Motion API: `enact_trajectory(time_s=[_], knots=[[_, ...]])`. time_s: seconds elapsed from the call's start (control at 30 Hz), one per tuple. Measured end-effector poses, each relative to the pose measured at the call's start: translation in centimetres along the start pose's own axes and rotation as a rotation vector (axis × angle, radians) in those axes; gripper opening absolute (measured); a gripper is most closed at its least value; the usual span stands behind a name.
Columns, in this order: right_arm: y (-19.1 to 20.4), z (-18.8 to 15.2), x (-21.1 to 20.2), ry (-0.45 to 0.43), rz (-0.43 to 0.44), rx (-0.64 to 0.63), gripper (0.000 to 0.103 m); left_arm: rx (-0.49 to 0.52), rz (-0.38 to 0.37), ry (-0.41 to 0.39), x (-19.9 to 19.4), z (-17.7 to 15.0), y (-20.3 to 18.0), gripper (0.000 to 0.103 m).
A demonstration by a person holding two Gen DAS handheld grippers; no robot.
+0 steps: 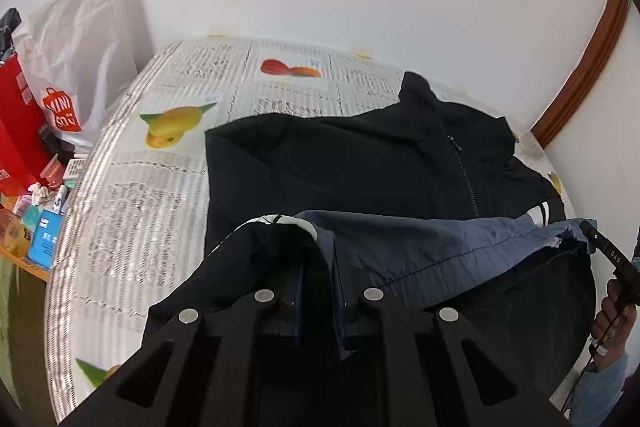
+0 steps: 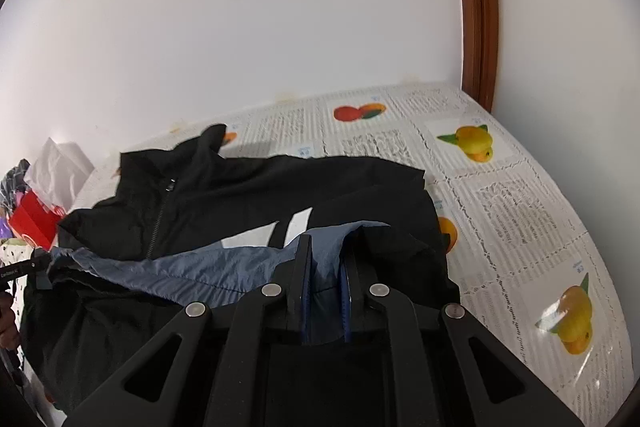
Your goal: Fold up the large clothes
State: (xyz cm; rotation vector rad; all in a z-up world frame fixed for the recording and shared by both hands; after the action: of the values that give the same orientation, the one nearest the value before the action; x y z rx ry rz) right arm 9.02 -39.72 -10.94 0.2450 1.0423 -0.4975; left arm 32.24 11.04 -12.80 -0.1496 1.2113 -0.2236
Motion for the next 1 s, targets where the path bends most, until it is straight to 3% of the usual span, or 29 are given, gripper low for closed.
enact_trajectory(time_s=[0.13, 0.27, 0.37, 0.47, 0.6, 0.73, 0.87, 1.0], knots=[[-0.4, 0.3, 0.9, 0.027, -0.023, 0.006, 0.017, 0.007, 0.009, 0.015, 0.4, 0.4, -0.4, 0.018], [-0.4, 0.6, 0.0, 0.034, -0.027, -0.004, 0.025, 0.067, 0.011, 0.001, -0.6, 0.3, -1.5, 0.034], [0.0, 0.7, -2.0, -0.002, -0.038, -0.020, 0.028, 0.099, -0.058, -0.050, -2.8, -0.3, -2.1, 0.051], [0.7, 0.8, -5.1, -0.091, -0.076, -0.036, 0.034, 0.122, -0.095, -0.088, -4.7, -0.8, -2.5, 0.053], [2.1, 0.7, -7.4, -0.121, -0.021, -0.084, 0.036, 0.124, -0.095, -0.118, -6.3, -1.5, -2.5, 0.056], [4.2, -0.3, -7.4, -0.092, -0.008, -0.177, 0.036, 0.114, -0.084, -0.143, -6.8, -1.9, -2.1, 0.056], [6.1, -1.5, -5.1, -0.020, 0.011, -0.256, 0.036, 0.115, -0.062, -0.116, -6.1, -1.9, -1.9, 0.056], [6.6, -1.5, -2.0, 0.037, -0.018, -0.273, 0.036, 0.093, 0.027, -0.098, -4.2, -1.6, -1.5, 0.057]])
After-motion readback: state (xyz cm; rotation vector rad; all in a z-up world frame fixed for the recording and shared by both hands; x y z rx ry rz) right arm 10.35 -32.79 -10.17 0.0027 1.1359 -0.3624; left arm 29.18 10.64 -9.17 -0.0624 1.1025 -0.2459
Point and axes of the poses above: each gripper's, at about its wrist camera, not at the fingertips, and x roughly the way its jaws point, y to its left, z to its top, the point moved 2 cm from there along x, roughly the way its jaws point, and after that the axes turned 14 degrees about y, right-handed, at the moved point
